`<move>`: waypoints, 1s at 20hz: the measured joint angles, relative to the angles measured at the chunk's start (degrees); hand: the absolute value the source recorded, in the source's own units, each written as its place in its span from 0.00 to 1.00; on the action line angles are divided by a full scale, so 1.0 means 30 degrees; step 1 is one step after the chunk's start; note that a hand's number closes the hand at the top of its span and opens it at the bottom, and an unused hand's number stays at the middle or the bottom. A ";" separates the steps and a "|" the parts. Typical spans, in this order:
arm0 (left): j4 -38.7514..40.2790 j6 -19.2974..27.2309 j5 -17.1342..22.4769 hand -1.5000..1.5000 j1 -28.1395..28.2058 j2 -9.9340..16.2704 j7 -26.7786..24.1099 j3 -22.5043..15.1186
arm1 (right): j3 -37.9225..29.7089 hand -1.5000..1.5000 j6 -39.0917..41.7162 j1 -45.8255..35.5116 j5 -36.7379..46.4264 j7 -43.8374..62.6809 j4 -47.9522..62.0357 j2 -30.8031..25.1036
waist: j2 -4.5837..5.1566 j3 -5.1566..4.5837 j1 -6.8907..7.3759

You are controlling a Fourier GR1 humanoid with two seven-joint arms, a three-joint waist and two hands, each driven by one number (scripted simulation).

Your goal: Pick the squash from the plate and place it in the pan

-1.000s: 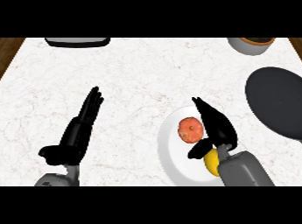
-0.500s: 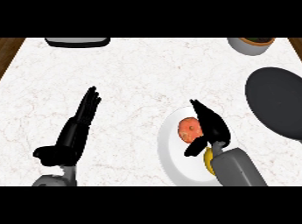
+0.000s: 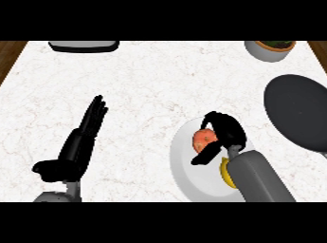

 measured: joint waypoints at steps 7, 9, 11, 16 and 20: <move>-0.0300 0.0002 -0.0374 0.50 0.0407 -0.0264 -0.0041 -0.0010 | 0.0007 1.00 -0.1793 0.0365 0.1334 -0.1194 -0.0050 -0.0046 | 0.0030 0.0066 0.0018; -0.0589 0.0115 -0.0591 0.50 0.0478 -0.0349 0.0198 -0.0116 | 0.0040 1.00 -0.2271 0.0823 0.1731 -0.0946 -0.0877 -0.0056 | 0.0086 0.0113 -0.0001; -0.0634 -0.0022 -0.0646 0.50 0.0669 -0.0273 0.0041 -0.0016 | 0.0232 1.00 -0.2301 0.1480 0.2108 -0.0485 -0.2268 -0.0072 | 0.0130 0.0142 -0.0027; -0.0550 -0.0429 -0.0366 0.50 0.0322 -0.0143 0.0364 0.0465 | 0.1178 1.00 -0.2185 0.3619 0.3225 0.0937 -0.6295 -0.0077 | 0.0191 0.0186 -0.0098; -0.0762 -0.0274 -0.0451 0.50 0.0440 -0.0292 0.0438 0.0465 | 0.1566 1.00 -0.2890 0.4533 0.4724 0.2048 -0.9390 -0.0546 | 0.0173 0.0194 -0.0216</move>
